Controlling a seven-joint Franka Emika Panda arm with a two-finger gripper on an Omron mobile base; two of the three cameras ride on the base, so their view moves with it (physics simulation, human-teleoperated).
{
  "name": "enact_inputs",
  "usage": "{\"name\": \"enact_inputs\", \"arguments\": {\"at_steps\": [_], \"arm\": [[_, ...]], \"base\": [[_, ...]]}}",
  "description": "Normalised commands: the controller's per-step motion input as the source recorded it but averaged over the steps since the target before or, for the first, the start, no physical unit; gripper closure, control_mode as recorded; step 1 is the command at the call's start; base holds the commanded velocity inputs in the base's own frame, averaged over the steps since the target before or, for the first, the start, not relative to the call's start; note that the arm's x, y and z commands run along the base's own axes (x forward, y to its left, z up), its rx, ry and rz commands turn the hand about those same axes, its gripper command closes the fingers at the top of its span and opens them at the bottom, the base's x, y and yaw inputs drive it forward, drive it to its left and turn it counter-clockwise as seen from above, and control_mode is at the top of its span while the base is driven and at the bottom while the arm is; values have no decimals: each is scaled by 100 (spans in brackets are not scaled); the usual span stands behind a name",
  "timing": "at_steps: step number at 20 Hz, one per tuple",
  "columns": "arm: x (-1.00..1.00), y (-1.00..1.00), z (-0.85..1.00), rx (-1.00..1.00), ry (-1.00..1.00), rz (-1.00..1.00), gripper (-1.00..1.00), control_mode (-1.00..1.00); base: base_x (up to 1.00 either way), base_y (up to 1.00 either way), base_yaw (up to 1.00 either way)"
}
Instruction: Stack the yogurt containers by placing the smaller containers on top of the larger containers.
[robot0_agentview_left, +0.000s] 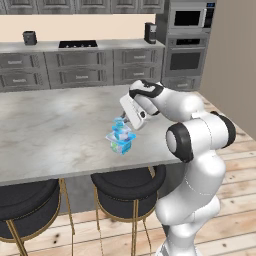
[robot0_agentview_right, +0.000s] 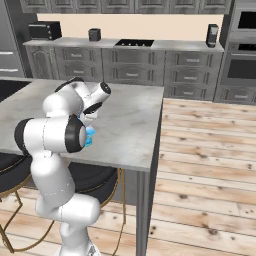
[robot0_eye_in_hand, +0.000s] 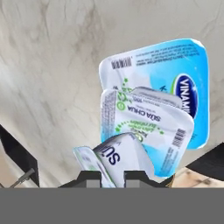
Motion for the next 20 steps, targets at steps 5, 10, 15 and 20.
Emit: {"name": "enact_inputs", "arguments": {"at_steps": [5, 10, 15, 20], "arm": [[0, 0, -4, 0, 0, 0, 100, -100], [0, 0, -4, 0, 0, 0, 100, -100], [0, 0, -7, 0, 0, 0, 100, -100], [0, 0, -7, 0, 0, 0, 100, -100]], "base": [[0, 0, 0], [0, 0, 0], [0, 0, 0], [0, 0, 0]]}}
